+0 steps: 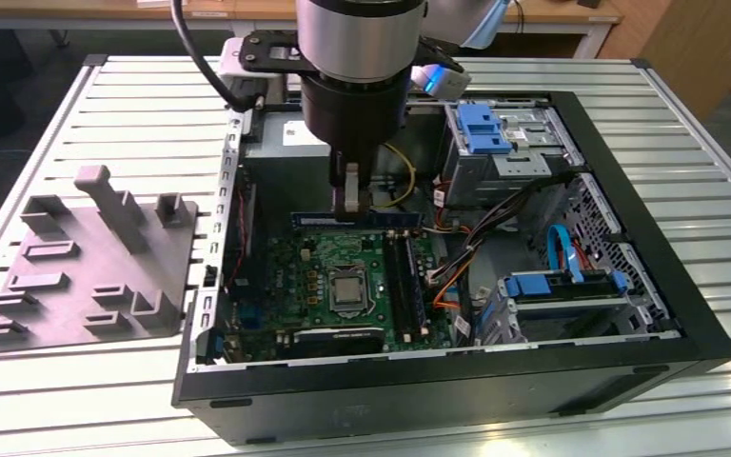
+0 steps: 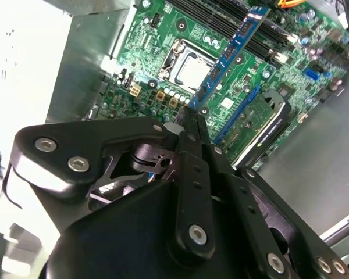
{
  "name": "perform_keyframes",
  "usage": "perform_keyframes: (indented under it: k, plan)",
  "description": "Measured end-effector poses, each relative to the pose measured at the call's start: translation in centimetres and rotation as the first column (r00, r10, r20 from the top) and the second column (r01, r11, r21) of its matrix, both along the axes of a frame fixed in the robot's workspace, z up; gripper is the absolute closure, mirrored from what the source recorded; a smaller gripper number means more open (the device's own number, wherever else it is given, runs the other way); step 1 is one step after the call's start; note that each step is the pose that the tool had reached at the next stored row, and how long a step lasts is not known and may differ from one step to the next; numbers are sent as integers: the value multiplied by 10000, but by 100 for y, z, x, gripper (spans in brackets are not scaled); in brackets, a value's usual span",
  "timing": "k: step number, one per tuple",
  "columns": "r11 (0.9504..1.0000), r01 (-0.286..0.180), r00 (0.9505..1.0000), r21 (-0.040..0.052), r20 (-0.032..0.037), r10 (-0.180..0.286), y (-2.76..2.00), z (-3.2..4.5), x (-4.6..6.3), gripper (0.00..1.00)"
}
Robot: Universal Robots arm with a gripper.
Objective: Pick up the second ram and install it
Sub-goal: 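Insert the second ram into the second slot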
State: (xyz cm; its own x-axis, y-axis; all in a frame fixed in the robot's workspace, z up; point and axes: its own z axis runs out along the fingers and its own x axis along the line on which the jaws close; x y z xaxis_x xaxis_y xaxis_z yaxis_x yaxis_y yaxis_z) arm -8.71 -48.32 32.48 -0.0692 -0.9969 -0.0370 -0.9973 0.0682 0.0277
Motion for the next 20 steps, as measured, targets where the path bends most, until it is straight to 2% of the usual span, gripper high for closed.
perform_keyframes:
  k: [2,5,10,12,15,18,20]
  plan:
    - [9993,361,9993,0,0,-361,0,-6,-1,89]
    - [9958,915,9958,0,0,-915,0,-18,-1,89]
    - [9835,1811,9835,0,0,-1811,0,-37,-1,89]
    - [9763,2163,9763,-1,0,-2163,0,-43,-1,89]
    - [9629,2698,9629,-1,0,-2698,0,-50,-1,89]
    - [9469,3214,9469,0,0,-3214,0,-57,-1,89]
    - [9342,3567,9342,0,1,-3567,0,-61,0,89]
